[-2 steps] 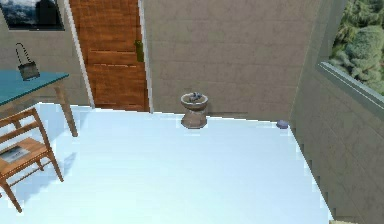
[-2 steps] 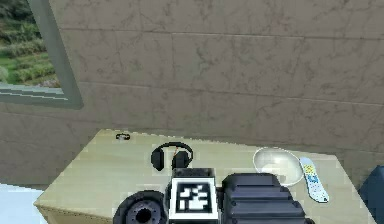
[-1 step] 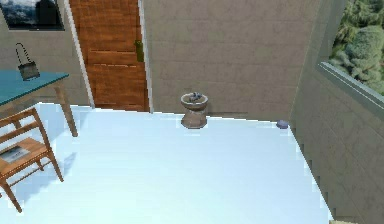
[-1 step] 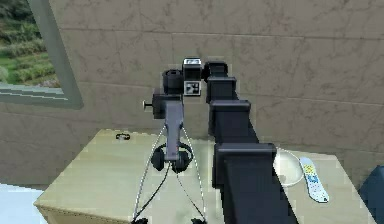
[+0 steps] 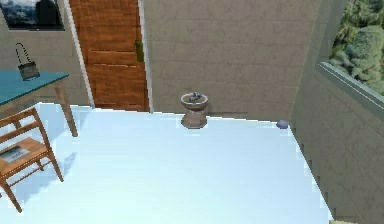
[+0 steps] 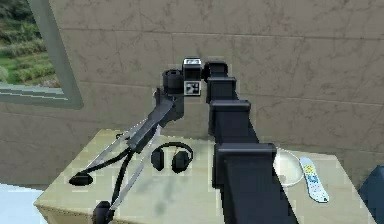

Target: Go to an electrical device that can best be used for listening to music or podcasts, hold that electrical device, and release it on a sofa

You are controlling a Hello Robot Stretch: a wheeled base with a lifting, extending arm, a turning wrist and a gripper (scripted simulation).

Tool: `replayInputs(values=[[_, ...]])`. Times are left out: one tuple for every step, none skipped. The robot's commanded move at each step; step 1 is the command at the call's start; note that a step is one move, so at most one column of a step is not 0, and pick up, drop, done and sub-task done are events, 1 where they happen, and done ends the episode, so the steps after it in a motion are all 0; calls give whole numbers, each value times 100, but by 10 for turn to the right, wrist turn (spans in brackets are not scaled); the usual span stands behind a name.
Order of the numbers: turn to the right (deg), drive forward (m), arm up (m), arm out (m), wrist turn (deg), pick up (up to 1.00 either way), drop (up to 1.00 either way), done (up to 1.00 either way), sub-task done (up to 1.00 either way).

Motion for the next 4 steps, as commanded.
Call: replayInputs(values=[[0,0,0,0,450,0,0,0,0],[0,0,0,0,450,0,0,0,0],[0,0,0,0,330,0,0,0,0],[0,0,-30,0,0,0,0,0,0]])
